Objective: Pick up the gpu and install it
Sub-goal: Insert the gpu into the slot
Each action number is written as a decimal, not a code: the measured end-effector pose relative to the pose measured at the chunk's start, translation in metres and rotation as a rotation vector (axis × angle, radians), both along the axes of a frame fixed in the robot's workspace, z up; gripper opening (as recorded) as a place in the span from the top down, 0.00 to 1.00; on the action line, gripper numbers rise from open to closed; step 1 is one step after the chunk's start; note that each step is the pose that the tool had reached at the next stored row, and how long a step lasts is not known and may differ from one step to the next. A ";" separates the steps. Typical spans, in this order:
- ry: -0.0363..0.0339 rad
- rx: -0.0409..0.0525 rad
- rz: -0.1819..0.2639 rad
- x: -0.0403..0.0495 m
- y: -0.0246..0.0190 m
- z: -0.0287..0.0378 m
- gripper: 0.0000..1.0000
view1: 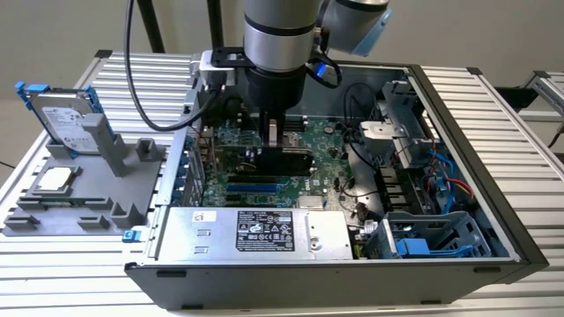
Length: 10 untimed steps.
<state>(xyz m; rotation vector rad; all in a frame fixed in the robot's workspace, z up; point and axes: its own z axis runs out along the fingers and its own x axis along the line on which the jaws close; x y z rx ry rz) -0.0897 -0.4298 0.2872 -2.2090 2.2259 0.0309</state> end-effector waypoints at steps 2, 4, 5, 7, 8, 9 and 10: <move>0.0000 0.0001 0.000 0.0000 0.0000 -0.0010 1.00; 0.0001 0.0000 0.000 0.0000 0.0000 -0.0018 1.00; 0.0000 0.0001 0.000 0.0000 0.0000 -0.0023 1.00; 0.0001 -0.0001 -0.001 -0.0002 -0.0004 -0.0029 1.00; 0.0000 0.0000 -0.002 -0.0003 -0.0006 -0.0031 1.00; 0.0000 0.0001 -0.002 -0.0004 -0.0010 -0.0033 1.00; 0.0001 0.0000 -0.002 -0.0004 -0.0015 -0.0034 1.00</move>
